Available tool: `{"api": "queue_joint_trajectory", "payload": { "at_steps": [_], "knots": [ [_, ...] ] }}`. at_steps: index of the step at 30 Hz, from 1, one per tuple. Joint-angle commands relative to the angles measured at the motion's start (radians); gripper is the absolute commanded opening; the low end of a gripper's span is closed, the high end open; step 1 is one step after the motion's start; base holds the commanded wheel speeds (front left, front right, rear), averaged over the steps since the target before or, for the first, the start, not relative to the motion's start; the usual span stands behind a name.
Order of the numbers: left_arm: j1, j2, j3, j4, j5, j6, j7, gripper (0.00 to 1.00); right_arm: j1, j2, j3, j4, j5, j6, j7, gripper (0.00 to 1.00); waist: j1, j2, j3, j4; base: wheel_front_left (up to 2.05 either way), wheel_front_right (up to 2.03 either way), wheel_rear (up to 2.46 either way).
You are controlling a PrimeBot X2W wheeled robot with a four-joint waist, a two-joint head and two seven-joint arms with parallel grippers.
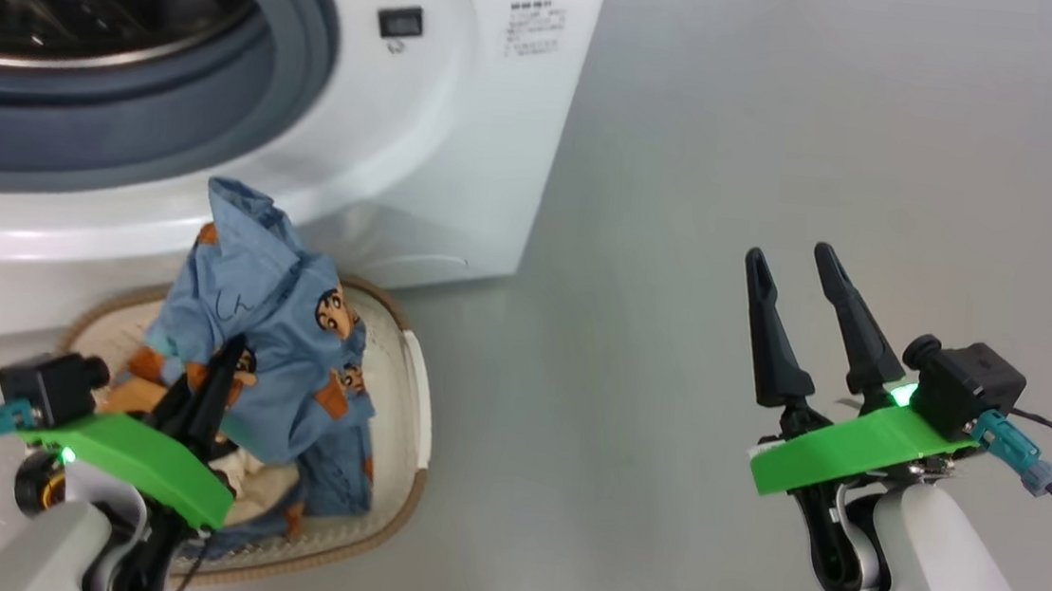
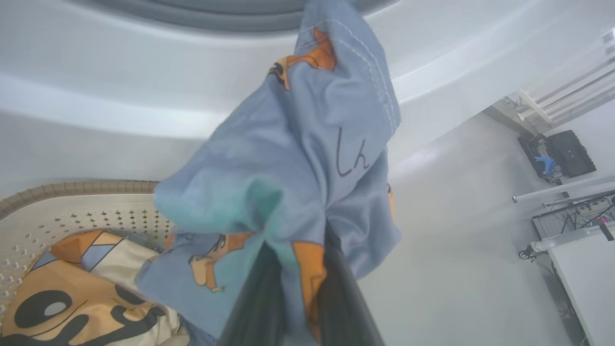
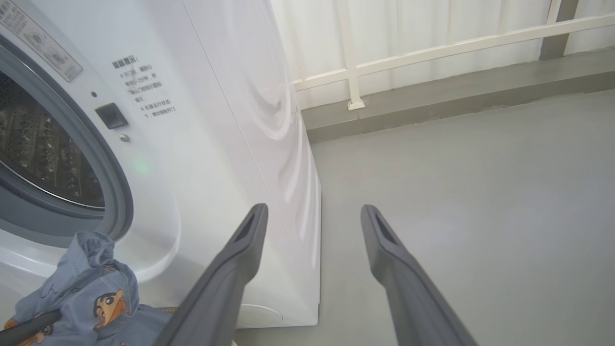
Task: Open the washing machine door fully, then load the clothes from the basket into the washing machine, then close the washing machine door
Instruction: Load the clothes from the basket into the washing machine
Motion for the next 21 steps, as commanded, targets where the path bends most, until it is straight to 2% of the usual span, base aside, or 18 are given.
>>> {"api": "queue_joint_trajectory", "payload": {
  "at_steps": [1,13,21],
  "knots": [
    [0.036,0.02,0.071,-0.041,0.035,-0.002,-0.014,0.0,0.026,0.0,0.014,-0.015,-0.015,0.006,-0.008,1.0,0.0,0.0,-0.086,0.049,0.0,0.0,0.0],
    [0.216,-0.051,0.324,-0.193,0.245,-0.002,-0.014,0.0,0.079,-0.023,-0.002,0.016,-0.012,0.006,-0.008,1.0,0.0,0.0,-0.232,0.091,0.0,0.0,0.0],
    [0.277,-0.099,0.418,-0.28,0.351,0.021,-0.014,0.0,0.111,-0.044,-0.006,0.023,0.009,0.006,-0.008,1.0,0.0,0.0,-0.29,0.113,0.0,0.0,0.0]
  ]
}}
